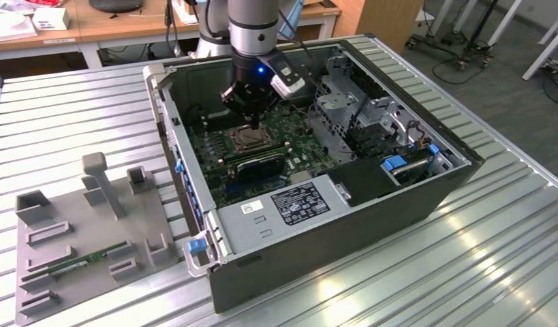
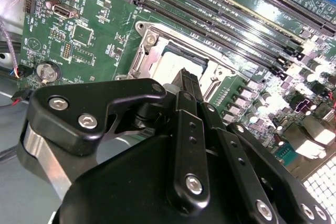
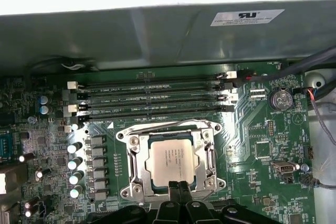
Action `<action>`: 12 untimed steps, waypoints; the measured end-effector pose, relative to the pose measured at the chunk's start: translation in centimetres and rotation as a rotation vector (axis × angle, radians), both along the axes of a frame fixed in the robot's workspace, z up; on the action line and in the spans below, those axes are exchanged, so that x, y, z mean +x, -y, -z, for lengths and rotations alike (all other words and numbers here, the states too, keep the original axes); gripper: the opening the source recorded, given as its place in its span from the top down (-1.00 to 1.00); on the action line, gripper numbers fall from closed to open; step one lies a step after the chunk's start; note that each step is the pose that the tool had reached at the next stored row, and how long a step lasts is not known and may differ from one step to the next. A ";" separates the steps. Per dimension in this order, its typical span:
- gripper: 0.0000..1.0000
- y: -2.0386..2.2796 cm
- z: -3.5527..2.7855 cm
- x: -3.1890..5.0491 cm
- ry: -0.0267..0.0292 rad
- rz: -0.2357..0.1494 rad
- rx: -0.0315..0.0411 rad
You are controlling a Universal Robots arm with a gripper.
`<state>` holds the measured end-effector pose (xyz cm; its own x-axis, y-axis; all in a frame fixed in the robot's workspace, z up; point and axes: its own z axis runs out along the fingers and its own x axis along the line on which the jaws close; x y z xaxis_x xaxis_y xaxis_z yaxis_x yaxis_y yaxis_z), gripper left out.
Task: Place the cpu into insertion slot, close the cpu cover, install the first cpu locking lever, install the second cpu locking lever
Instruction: 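Install the second cpu locking lever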
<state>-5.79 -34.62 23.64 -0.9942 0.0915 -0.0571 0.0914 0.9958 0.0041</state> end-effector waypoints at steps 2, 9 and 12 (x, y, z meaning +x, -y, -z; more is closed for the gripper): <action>0.79 0.13 0.00 0.00 0.0000 0.000 0.0001; 0.79 0.44 -0.24 0.00 -0.0001 0.000 0.0000; 0.79 0.48 -0.38 0.04 -0.0013 0.000 -0.0001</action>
